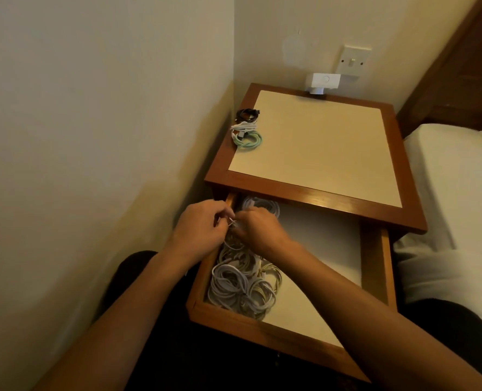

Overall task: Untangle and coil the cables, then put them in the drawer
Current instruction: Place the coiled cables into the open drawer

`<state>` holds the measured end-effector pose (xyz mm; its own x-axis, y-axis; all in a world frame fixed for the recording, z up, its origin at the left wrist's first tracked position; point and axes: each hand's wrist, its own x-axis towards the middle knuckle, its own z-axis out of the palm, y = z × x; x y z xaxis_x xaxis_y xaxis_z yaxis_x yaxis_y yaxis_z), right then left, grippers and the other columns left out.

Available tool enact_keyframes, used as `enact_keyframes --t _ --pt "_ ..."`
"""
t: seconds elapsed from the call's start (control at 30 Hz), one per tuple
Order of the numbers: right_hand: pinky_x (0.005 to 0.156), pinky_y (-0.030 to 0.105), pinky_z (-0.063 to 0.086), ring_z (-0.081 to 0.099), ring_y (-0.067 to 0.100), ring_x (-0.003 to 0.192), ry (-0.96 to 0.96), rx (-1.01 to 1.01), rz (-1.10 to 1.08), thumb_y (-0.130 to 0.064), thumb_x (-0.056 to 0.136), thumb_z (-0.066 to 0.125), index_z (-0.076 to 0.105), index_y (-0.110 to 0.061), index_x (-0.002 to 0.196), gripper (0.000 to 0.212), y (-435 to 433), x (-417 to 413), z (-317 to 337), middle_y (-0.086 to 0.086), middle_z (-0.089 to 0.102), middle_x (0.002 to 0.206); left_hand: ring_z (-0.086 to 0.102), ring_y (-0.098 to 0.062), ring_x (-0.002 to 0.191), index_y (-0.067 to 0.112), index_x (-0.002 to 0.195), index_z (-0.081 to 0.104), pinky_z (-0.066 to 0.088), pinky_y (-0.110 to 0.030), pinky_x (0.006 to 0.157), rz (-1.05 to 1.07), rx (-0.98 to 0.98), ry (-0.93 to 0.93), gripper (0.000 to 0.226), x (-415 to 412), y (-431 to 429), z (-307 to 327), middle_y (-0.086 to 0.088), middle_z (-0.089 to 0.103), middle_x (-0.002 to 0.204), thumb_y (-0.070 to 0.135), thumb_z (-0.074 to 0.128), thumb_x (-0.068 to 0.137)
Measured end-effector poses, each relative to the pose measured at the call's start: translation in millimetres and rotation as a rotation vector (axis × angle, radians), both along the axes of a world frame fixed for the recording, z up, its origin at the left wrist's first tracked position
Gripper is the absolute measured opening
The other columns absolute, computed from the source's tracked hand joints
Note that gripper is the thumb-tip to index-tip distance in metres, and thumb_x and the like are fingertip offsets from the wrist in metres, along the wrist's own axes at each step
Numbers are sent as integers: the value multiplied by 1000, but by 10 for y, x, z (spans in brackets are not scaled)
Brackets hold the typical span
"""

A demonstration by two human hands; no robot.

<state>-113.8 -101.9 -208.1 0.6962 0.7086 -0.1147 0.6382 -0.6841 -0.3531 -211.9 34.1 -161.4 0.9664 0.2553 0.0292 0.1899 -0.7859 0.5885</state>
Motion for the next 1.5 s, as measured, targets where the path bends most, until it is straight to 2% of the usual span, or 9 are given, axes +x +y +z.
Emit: enact_keyframes --t 0.13,0.27,0.47,0.67,0.93,1.1,1.17,1.3,1.5 --pt "78 40 56 68 18 87 26 194 -128 -28 101 62 78 -20 102 18 -195 96 245 0 75 95 60 -6 100 30 120 70 54 -29 86 94 -64 -60 25 -23 74 53 12 65 114 29 68 95" --pt "79 26 58 68 0 87 166 425 -213 -29 97 69 79 -29 112 18 -519 12 764 -12 77 98 52 5 114 33 139 59 40 -9 83 -46 -201 -80 51 23 -63 294 23 56 130 41 74 91" --pt "67 9 52 68 -8 83 159 520 -214 -31 91 76 79 -31 107 16 -802 -180 1244 -15 77 90 72 -3 92 27 105 78 60 -34 85 -127 -380 -154 15 102 -267 598 11 77 95 20 73 93" --pt "82 37 64 76 7 84 313 732 -282 -30 90 77 79 -19 104 18 -922 -240 1373 -4 80 91 76 -21 81 -2 110 71 60 -25 66 -57 -1011 -64 19 -75 -465 784 -16 78 94 1 69 92" --pt "95 39 58 72 17 104 804 822 -328 -33 108 49 69 -25 123 27 -1104 -448 1163 -2 77 111 76 -20 81 -3 107 71 64 -29 73 152 -1289 -202 17 -153 -560 876 -17 77 94 0 69 90" --pt "83 31 62 73 22 89 993 1235 -517 -11 93 69 69 -6 116 23 -1058 -558 1109 12 77 98 77 -26 83 -1 107 73 65 -35 75 202 -1142 -229 20 -228 -644 780 -17 78 93 1 74 88" --pt "78 28 62 74 20 87 832 1280 -554 -8 91 73 71 -8 111 20 -1018 -595 1104 10 77 96 78 -25 83 6 104 76 65 -37 74 222 -932 -255 18 -245 -655 708 -10 79 88 6 78 87" --pt "78 20 60 73 4 90 136 1046 -472 -18 92 76 70 -18 116 24 -953 -715 1033 -7 76 93 73 -3 72 21 98 80 61 -24 63 246 -461 -293 12 -269 -677 629 9 77 78 25 81 88" --pt "77 20 59 69 -2 93 140 998 -489 -31 95 72 67 -27 117 23 -921 -770 998 -13 73 99 68 8 77 24 106 79 49 -8 58 233 -295 -303 17 -282 -672 618 14 75 83 28 78 90"
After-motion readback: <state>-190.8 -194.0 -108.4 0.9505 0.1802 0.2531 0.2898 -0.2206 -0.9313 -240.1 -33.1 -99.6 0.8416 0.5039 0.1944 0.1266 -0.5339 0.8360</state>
